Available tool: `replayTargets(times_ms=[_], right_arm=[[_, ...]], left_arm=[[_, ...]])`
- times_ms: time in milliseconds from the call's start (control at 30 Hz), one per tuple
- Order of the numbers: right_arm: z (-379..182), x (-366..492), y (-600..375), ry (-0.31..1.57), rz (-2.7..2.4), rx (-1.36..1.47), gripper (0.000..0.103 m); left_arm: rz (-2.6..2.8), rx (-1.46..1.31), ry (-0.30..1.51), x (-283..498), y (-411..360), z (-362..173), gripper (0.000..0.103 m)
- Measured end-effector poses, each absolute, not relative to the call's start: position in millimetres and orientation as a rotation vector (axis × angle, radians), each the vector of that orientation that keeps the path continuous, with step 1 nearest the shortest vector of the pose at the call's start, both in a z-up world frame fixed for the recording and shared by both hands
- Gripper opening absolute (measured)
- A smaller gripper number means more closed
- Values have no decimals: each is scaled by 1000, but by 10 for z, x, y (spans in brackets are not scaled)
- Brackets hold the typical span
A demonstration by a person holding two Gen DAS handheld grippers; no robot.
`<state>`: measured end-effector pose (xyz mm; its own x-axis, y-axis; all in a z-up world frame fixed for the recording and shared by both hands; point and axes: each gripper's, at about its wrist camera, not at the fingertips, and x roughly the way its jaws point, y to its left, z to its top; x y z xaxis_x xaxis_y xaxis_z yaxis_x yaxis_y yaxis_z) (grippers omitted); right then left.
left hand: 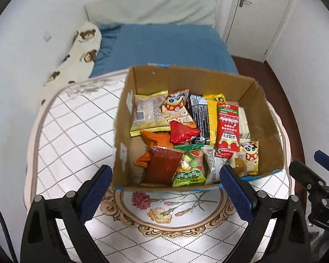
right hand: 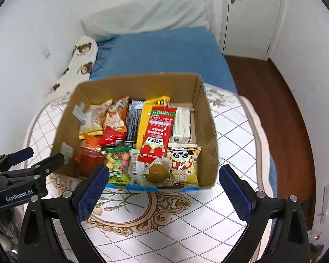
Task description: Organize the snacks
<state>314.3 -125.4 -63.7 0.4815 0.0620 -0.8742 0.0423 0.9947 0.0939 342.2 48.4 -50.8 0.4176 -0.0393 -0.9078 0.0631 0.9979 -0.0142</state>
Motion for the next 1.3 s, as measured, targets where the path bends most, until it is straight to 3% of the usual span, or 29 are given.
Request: replayTargets(times_ms=[667, 1300], right_arm=[[402, 1623, -1199, 829, -28, 71, 103], [759, 1093, -1209, 748, -47, 60, 103]], left_arm=[[-73, 19, 913, 2063, 442, 428, 101], [-76, 41, 832, 1630, 339, 616, 101]])
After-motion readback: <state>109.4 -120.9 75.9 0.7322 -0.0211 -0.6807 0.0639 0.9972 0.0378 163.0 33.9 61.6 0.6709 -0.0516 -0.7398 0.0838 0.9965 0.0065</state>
